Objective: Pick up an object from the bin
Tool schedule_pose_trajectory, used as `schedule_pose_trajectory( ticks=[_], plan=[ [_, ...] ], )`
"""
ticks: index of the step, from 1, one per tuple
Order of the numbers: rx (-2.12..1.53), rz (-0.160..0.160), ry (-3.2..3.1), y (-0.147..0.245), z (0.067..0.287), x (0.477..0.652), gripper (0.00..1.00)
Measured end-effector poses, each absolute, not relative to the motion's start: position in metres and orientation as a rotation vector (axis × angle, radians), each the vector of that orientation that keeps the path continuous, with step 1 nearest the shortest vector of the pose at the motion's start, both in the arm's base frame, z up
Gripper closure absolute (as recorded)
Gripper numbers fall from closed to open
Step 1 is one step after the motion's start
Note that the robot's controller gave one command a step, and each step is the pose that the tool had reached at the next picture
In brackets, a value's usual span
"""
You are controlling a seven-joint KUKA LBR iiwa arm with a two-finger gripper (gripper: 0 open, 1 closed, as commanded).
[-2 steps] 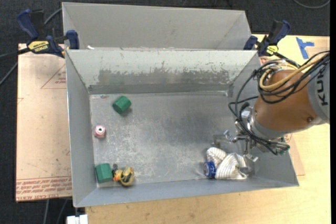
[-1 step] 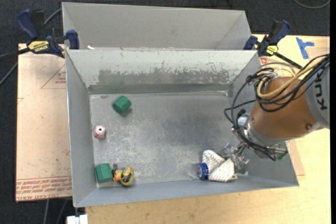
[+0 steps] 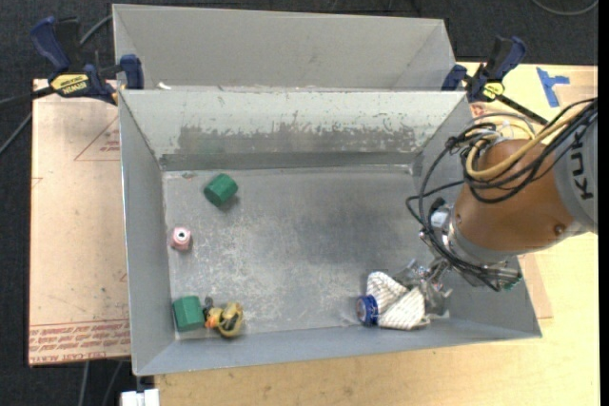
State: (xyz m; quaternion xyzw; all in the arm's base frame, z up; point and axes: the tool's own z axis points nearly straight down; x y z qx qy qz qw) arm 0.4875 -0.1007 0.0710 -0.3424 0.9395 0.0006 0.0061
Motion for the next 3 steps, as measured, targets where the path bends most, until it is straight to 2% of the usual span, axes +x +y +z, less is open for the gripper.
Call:
schedule_pose_trajectory(
  ticks=[1,2,3],
  plan=[
    [-1.088,0.008,2.937,-0.097,0.160,0.494,1.00],
    [-1.117,-0.001,2.917,-0.100,0.123,0.504,1.00],
    [-1.180,0.008,2.899,-0.090,0.069,0.498,1.00]
  ],
)
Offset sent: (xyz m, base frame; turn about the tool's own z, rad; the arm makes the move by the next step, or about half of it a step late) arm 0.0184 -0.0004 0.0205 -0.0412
